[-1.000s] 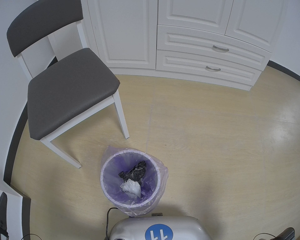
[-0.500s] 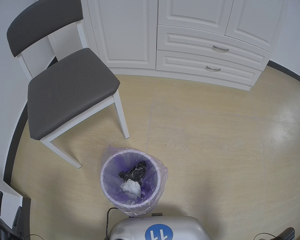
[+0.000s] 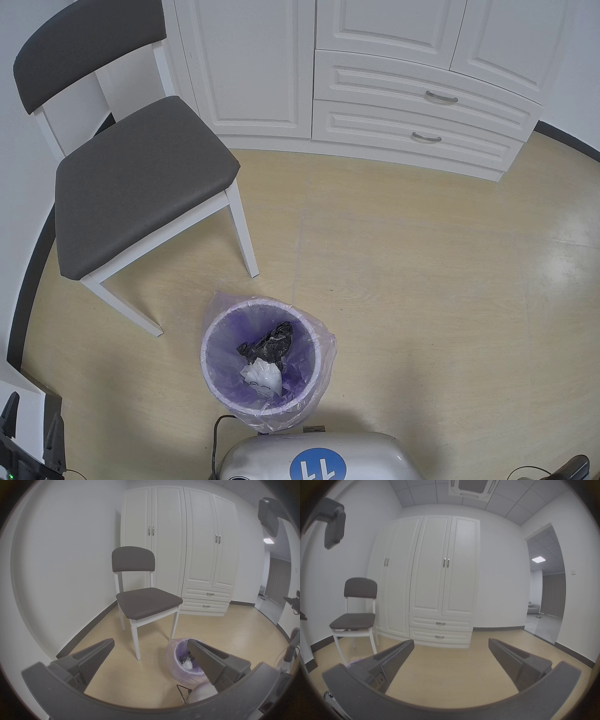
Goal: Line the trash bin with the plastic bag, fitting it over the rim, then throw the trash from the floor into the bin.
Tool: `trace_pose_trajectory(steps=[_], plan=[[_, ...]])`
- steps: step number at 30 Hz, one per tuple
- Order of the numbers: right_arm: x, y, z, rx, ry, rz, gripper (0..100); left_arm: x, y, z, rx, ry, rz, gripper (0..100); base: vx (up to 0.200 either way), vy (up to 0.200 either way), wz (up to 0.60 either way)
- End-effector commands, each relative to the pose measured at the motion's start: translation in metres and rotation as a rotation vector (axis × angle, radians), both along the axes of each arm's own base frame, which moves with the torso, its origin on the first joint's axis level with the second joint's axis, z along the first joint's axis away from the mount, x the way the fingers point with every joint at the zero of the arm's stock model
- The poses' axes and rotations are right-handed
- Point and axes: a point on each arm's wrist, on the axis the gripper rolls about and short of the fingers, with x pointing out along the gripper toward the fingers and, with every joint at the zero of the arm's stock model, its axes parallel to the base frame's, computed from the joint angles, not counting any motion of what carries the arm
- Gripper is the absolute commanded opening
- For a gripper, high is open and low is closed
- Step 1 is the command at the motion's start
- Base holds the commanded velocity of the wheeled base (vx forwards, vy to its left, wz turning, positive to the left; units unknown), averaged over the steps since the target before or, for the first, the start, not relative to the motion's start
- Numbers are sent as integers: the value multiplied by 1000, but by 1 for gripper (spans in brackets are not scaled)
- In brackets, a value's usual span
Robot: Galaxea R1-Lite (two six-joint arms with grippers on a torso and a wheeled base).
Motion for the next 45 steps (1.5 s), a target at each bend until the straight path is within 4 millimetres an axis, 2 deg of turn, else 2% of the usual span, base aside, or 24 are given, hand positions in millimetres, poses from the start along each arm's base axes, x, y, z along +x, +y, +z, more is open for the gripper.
trace_pose_trajectory(steps=[1,5,7,11,16,20,31,39,45], plan=[[-1,0,-2,-2,-32,-1,100,1,0,-6,7,8,1,100,0,0,0],[-2,0,-1,0,-43,-2,100,1,0,-6,21,13,-4,100,0,0,0],[-2,0,-1,1,-44,-4,100,0,0,-15,27,112,1,100,0,0,0],[-1,0,-1,0,-41,-2,100,1,0,-13,16,84,4,100,0,0,0],[3,0,-10,1,59,9,100,1,0,-13,29,81,-2,100,0,0,0],[8,0,-26,5,218,14,100,1,0,-13,27,81,-2,100,0,0,0],[11,2,-43,-16,390,92,100,1,0,-13,27,79,-2,100,0,0,0],[11,3,-43,-55,396,112,100,1,0,-13,29,79,-2,100,0,0,0],[11,5,-44,-68,403,195,100,1,0,-13,27,79,-2,100,0,0,0]])
